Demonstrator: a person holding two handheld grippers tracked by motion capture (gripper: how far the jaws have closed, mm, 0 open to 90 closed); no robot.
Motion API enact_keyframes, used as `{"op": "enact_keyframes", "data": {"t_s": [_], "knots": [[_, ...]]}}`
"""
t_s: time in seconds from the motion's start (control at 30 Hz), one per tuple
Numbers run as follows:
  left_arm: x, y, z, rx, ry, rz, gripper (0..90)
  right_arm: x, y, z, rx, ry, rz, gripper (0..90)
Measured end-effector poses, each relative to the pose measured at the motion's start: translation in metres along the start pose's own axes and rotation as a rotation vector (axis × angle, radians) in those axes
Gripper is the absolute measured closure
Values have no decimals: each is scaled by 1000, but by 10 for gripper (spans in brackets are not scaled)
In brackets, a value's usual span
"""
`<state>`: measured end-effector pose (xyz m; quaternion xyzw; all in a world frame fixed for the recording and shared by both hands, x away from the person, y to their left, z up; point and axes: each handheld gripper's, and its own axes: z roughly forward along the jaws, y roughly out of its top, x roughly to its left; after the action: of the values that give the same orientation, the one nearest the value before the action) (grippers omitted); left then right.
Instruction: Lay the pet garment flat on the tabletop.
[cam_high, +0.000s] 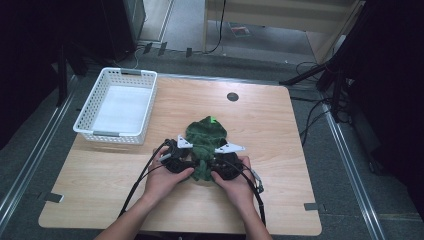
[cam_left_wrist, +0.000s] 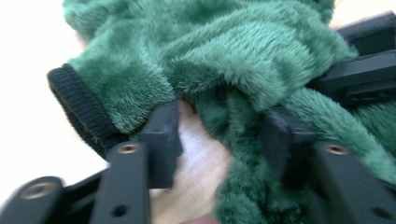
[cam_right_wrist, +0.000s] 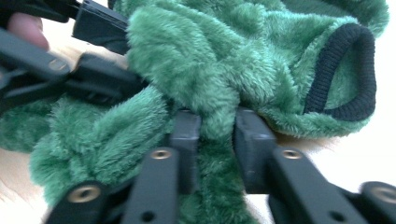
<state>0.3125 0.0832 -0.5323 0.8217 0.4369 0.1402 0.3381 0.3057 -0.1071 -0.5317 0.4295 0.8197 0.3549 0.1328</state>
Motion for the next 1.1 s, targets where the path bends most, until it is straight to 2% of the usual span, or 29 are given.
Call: {"op": "enact_keyframes", "data": {"t_s": [0.07, 0.13, 0.2, 0.27, 0.3, 0.37, 0.43, 0.5, 0.53, 0.57, 0.6, 0.63, 0.67, 0.73, 0.8, 0.87, 0.93, 1.0, 1.07, 1.1], "knots": [[-1, -1, -1, -16, 0, 33, 682, 1, 0, -3, -19, -16, -13, 776], [1, -3, -3, -32, 20, 51, 813, 0, -1, -6, -38, -40, -23, 796], [2, -6, -8, -50, 49, 53, 851, -1, -2, -9, -51, -73, -32, 814], [3, -10, -10, -60, 87, 58, 863, -2, -4, -11, -38, -126, -64, 823], [4, -12, -10, -47, 81, 57, 863, -2, -6, -11, -27, -127, -74, 823], [5, -15, -7, -12, 38, 70, 847, -2, -10, -8, -8, -122, -93, 813], [6, -18, -7, -16, -13, 69, 760, -3, -12, -8, 9, -90, -100, 727], [7, -19, -10, -27, -25, 67, 627, -4, -12, -12, -8, -58, -109, 612], [9, -19, -11, -30, -35, 67, 564, -5, -11, -15, -18, -29, -105, 557], [11, -19, -13, -32, -67, 62, 524, -8, -11, -18, -28, 20, -95, 473], [15, -19, -14, -39, -113, 40, 499, -10, -10, -22, -48, 78, -85, 401], [19, -20, -15, -42, -148, 12, 480, -13, -11, -26, -70, 123, -77, 383], [22, -20, -16, -57, -164, -3, 463, -17, -11, -30, -91, 139, -66, 374], [29, -20, -21, -81, -199, -47, 450, -25, -11, -38, -126, 149, -33, 363], [35, -19, -26, -121, -218, -75, 453, -33, -8, -46, -182, 164, 12, 420], [38, -15, -28, -158, -209, -99, 473, -38, -2, -52, -241, 135, 48, 517], [38, -7, -26, -170, -169, -113, 502, -38, 7, -51, -258, 89, 72, 581], [36, 2, -20, -180, -129, -113, 515, -37, 18, -40, -238, 50, 53, 579], [35, 9, -12, -187, -96, -105, 524, -37, 27, -26, -217, 13, 32, 514], [34, 11, -6, -180, -86, -95, 526, -39, 31, -17, -194, -16, 42, 491]]}}
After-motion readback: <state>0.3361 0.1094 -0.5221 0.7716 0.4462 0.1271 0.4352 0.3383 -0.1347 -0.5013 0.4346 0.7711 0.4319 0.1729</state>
